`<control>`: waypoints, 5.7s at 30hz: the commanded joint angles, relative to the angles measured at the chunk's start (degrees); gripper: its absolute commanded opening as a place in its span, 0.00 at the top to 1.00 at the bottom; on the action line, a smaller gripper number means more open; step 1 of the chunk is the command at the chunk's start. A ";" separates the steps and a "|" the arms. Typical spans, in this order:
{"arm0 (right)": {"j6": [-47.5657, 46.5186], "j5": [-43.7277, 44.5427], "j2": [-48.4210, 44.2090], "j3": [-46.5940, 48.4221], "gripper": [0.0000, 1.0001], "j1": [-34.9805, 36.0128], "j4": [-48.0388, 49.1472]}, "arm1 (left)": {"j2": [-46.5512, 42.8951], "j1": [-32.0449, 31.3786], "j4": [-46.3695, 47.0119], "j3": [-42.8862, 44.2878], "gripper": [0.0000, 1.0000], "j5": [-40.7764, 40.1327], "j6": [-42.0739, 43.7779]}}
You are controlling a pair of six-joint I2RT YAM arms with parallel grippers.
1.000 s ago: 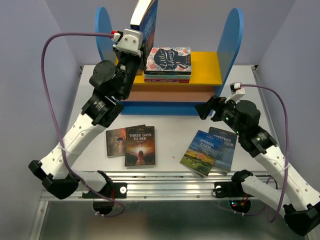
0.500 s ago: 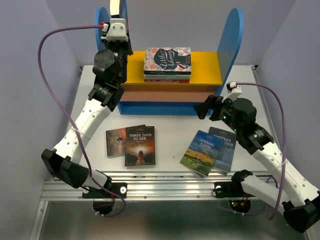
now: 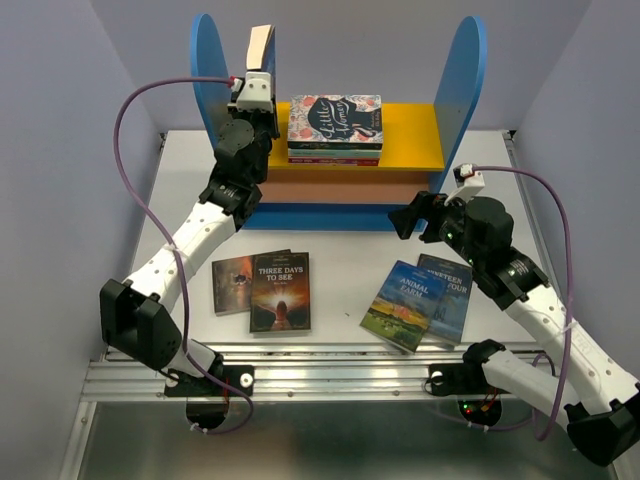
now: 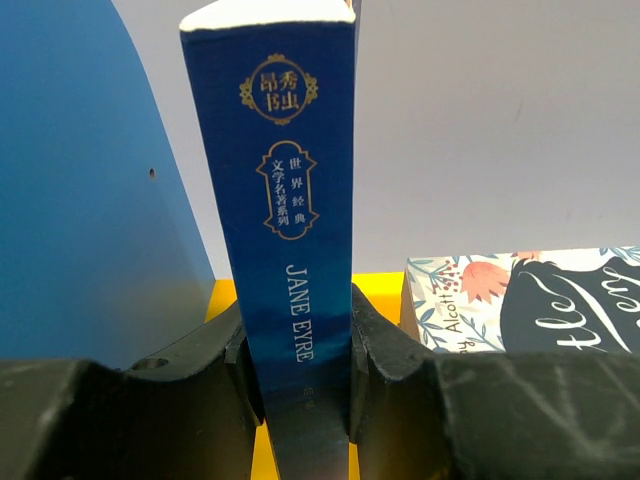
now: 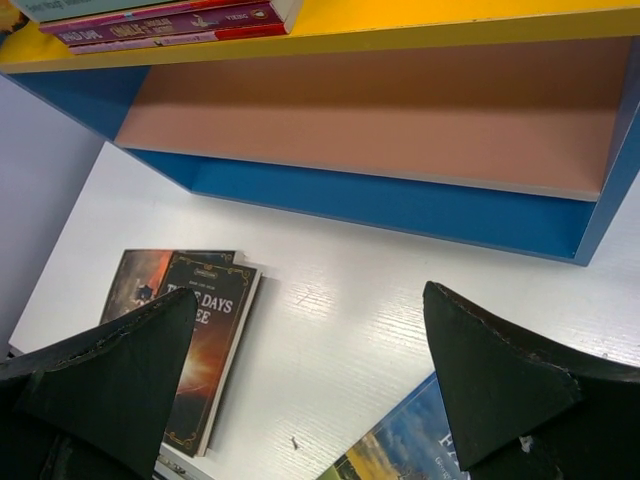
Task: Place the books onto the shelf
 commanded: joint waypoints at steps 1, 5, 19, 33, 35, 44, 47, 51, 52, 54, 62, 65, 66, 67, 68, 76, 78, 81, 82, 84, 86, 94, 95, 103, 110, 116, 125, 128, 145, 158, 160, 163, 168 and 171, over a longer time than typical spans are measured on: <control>-1.02 1.21 -1.02 1.75 0.00 0.11 0.09 | -3.95 0.55 16.26 0.78 1.00 0.44 -1.27; -0.85 1.12 -0.85 1.93 0.00 0.11 -0.09 | -3.77 1.07 16.35 -0.46 1.00 -1.05 -2.32; 0.56 0.50 0.74 3.07 0.00 0.11 -0.09 | -4.74 2.30 17.23 -4.67 1.00 -2.98 -1.97; 1.44 -0.11 0.74 2.98 0.00 0.11 -0.09 | -7.11 2.83 13.19 -5.91 0.95 -1.40 -2.50; 1.53 -0.11 0.39 2.98 0.00 0.11 -0.09 | -7.72 2.92 12.92 -6.17 0.95 -1.32 -2.50; 0.91 0.59 -1.28 2.28 0.00 0.11 -0.61 | -7.99 2.92 13.36 -8.46 0.91 -2.37 -1.88; 0.91 0.50 -1.55 2.02 0.00 0.11 -0.62 | -7.38 2.92 14.06 -8.72 0.91 -2.63 -1.45; 0.82 0.59 -1.81 1.67 0.00 0.11 -0.70 | -6.50 3.09 15.29 -8.72 0.90 -3.60 -0.57; 0.65 0.50 -1.81 1.67 0.00 0.11 -0.62 | -6.32 3.10 15.29 -8.55 0.89 -4.21 -0.13; 0.47 0.59 -1.73 1.67 0.00 0.11 -0.70 | -5.97 3.18 15.38 -8.54 0.88 -5.35 0.05; -0.14 0.68 -1.11 2.02 0.00 0.11 -0.70 | -5.88 3.27 17.75 -10.21 0.88 -7.29 0.49; -0.06 0.68 -1.02 1.93 0.00 0.11 -0.70 | -5.79 3.36 19.16 -10.56 0.88 -7.64 0.58; -0.06 0.68 -1.02 2.02 0.00 0.11 -0.70 | -5.71 3.27 19.42 -10.57 0.88 -7.90 0.58; -0.06 0.68 -1.02 1.84 0.00 0.11 -0.70 | -5.70 3.27 19.42 -10.65 0.87 -8.08 0.49; 0.03 0.68 -1.02 1.84 0.00 0.11 -0.62 | -5.88 3.27 19.51 -10.65 0.82 -8.00 0.58; -0.32 0.77 -1.02 1.93 0.00 0.11 -0.62 | -6.67 3.27 19.42 -11.62 0.57 -5.97 0.14; -0.67 0.51 -0.93 1.93 0.00 0.11 -0.70 | -6.76 3.27 19.51 -11.97 0.57 -5.80 -0.21; -0.58 0.42 -0.93 1.75 0.00 0.11 -0.70 | -6.85 3.36 19.42 -12.06 0.51 -5.97 0.05; -0.67 0.33 -1.11 1.75 0.00 0.11 -0.70 | -6.85 3.27 19.42 -12.06 0.50 -5.89 0.05; -0.67 0.42 -1.28 1.67 0.00 0.11 -0.70 | -7.11 3.27 19.25 -12.15 0.47 -5.89 0.14; -0.67 0.68 -1.37 1.67 0.00 0.11 -0.62 | -7.29 3.36 19.16 -12.50 0.47 -5.97 -0.04; -0.76 0.50 -1.29 1.84 0.00 0.11 -0.62 | -8.08 3.27 19.07 -13.03 0.41 -5.88 -0.65; -0.76 0.33 -1.37 1.75 0.00 0.11 -0.70 | -8.16 3.27 18.90 -13.03 0.38 -5.80 -0.74; -0.58 1.03 -1.29 1.49 0.00 0.11 -0.53 | -10.54 3.18 18.19 -14.34 0.27 -5.54 -3.72; -0.67 0.85 -1.20 1.23 0.00 0.11 -0.61 | -12.29 2.83 17.14 -15.13 0.16 -5.97 -5.31; -1.02 0.86 -1.29 1.23 0.00 0.11 -0.53 | -16.15 2.31 14.86 -15.66 0.03 -3.25 -8.99; -1.64 2.17 -1.64 1.58 0.00 0.11 -0.53 | -25.29 1.08 8.71 -17.24 0.01 -3.68 -20.24; -1.81 2.09 -1.81 1.84 0.00 0.11 -0.44 | -28.02 0.90 5.91 -15.85 0.01 -3.87 -23.59; -1.46 3.75 -4.36 0.26 0.00 0.11 -0.53 | -2.55 -7.72 -26.89 26.69 0.01 11.52 -20.60; -1.90 5.95 -5.24 -0.27 0.00 0.11 -1.58 | 12.75 -7.45 -42.78 43.73 0.94 -11.49 -25.87; -1.90 6.13 -5.24 -0.27 0.00 0.11 -1.67 | 14.85 -6.93 -44.81 45.06 1.00 -16.14 -29.02; -1.90 6.30 -5.07 -0.01 0.00 0.11 -2.20 | 17.05 -5.08 -47.37 46.74 1.00 -15.56 -30.53; -1.90 7.01 -4.80 0.35 0.00 0.11 -2.64 | 19.69 -2.62 -51.76 47.80 1.00 -13.45 -32.73; -2.08 7.09 -4.80 0.43 0.00 0.11 -2.81 | 19.70 -2.09 -53.96 46.83 1.00 -13.18 -34.13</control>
